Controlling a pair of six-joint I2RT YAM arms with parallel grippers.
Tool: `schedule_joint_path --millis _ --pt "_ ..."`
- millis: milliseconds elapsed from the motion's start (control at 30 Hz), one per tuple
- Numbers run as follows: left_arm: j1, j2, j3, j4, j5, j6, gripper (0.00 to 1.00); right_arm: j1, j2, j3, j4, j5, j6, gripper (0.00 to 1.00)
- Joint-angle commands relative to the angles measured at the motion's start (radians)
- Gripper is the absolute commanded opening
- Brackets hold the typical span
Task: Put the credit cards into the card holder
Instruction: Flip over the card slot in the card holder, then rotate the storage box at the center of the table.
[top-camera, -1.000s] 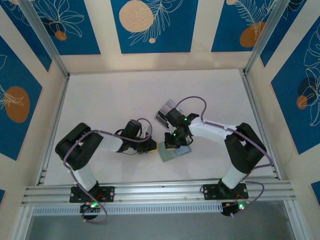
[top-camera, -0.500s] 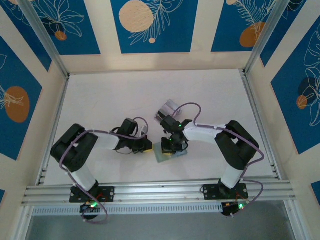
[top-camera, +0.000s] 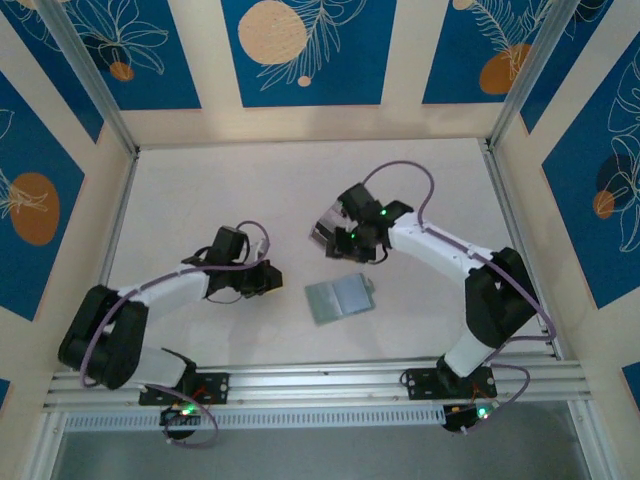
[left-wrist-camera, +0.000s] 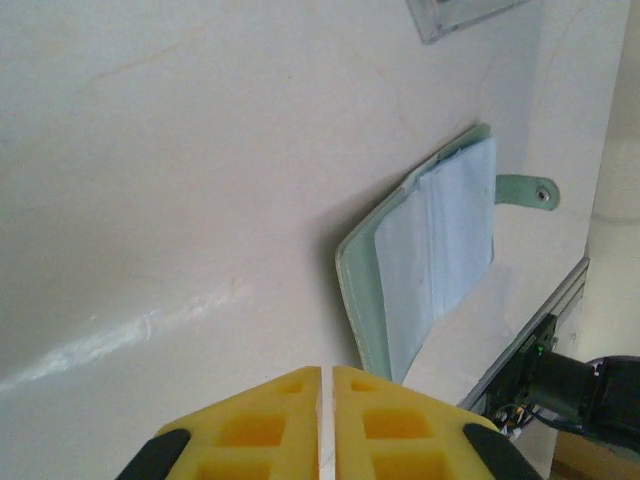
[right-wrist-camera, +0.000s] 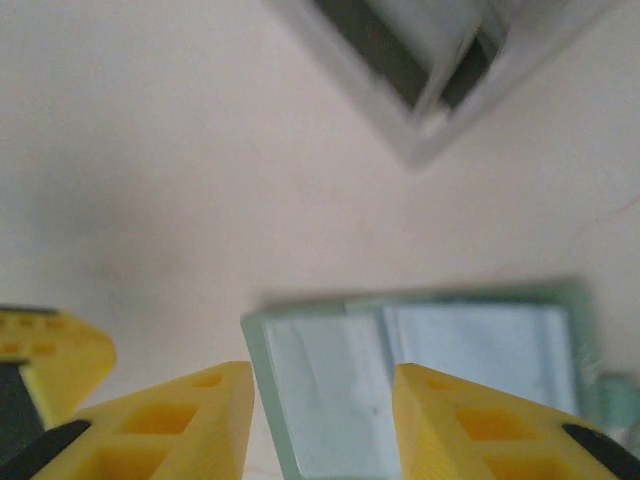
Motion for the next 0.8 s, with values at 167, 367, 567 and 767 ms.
schedule_joint_path --millis 167,367,567,767 --pt "0.013 -0.049 0.047 -0.113 -0.03 0.025 0.15 -0.199 0.175 0.258 -0.095 -0.003 -0.216 0.52" --pt "0.013 0.056 0.117 -0.05 -0.002 -0.007 0.18 -0.274 0.366 0.436 -0.115 -0.065 -0.301 0.62" --pt "0.012 0.153 0.183 0.016 0.008 -0.067 0.2 -0.294 0.455 0.481 -0.079 -0.164 -0.329 0.65" --pt "0.012 0.217 0.208 0.037 0.013 -0.084 0.2 -0.283 0.434 0.407 -0.029 -0.296 -0.3 0.65"
